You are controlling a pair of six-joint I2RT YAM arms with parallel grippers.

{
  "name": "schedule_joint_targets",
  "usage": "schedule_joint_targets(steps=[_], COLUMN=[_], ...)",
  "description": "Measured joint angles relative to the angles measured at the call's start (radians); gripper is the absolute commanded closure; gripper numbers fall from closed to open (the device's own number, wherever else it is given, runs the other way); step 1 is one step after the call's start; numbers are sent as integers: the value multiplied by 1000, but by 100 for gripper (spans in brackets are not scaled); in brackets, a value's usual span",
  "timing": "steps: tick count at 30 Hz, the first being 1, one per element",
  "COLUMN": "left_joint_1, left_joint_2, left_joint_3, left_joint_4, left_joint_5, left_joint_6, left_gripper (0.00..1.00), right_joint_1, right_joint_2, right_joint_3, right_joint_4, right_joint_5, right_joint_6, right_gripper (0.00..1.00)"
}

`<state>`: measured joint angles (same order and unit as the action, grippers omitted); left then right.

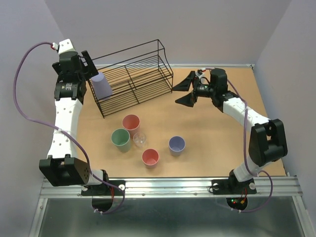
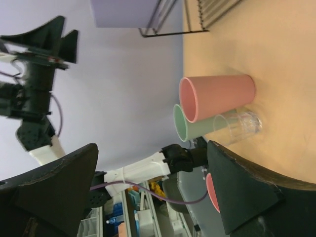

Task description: Load the cups into the dish rack

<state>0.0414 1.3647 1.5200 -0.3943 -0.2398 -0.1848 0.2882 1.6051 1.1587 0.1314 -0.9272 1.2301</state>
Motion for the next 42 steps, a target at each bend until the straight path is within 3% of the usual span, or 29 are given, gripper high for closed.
schedule_joint_targets(steps=[3,8,21,33,42], left_joint_1=[-1,-1,-1,-1,-1], left_joint_2=[-9,-36,-243,-332,-363], left_joint_3=[2,2,-97,-171,-186], left_joint_4=[0,-1,-14,-81,-92], left_joint_5=[13,38,129,179,187], left_joint_6=[-2,-24,-109,-121,-128], left_gripper=[1,1,1,2,2], right_joint_1=[20,140,428,521,531], right_joint_2=[32,172,496,633,657], right_joint_3=[82,415,904,969,995], right_joint_4=[-151,-479,-990,-1116,-1119], right_joint_5=[38,169,447,566,619], right_joint_6=[-86,-329,-673,-741,-748], right_gripper=[4,4,15,28,65])
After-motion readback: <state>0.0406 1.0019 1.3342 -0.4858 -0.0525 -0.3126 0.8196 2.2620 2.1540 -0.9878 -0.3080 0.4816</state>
